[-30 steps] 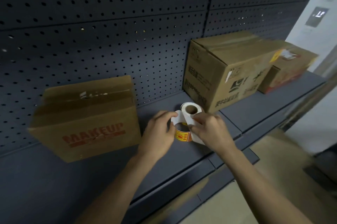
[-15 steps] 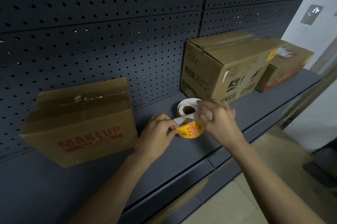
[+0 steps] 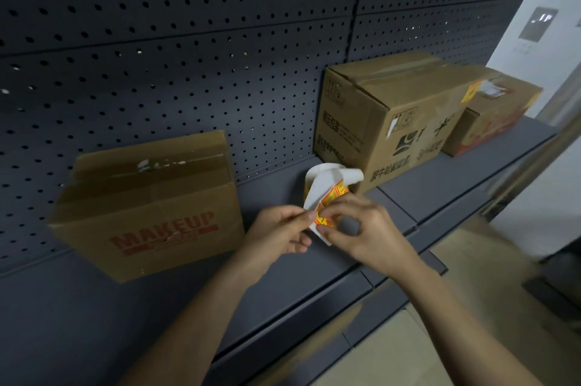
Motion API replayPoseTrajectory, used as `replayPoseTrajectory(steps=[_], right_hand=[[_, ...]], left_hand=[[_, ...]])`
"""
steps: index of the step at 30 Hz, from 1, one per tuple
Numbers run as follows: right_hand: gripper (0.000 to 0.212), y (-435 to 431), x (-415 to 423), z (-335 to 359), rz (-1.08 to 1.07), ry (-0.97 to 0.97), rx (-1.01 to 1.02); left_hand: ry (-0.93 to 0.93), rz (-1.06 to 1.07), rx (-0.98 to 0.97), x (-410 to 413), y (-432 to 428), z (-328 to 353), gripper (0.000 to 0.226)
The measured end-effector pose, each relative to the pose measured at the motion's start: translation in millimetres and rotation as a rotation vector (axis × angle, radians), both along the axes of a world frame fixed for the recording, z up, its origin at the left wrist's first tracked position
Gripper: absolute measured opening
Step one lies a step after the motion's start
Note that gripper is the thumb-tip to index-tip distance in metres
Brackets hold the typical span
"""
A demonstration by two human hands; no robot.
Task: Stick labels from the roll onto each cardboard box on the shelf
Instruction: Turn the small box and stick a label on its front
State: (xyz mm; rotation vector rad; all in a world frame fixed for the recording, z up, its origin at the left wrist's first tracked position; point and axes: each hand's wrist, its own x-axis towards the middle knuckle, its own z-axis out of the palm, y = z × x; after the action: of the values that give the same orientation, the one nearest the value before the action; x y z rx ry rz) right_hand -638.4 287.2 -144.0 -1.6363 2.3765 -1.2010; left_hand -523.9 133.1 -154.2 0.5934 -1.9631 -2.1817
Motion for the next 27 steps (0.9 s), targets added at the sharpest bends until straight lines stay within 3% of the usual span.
replayPoseTrajectory(steps=[27], right_hand=[[0.008, 0, 13, 6, -0.015, -0.061, 0.088]], left_hand=[[0.124, 0.085, -0.195, 24, 8, -5, 0.017]])
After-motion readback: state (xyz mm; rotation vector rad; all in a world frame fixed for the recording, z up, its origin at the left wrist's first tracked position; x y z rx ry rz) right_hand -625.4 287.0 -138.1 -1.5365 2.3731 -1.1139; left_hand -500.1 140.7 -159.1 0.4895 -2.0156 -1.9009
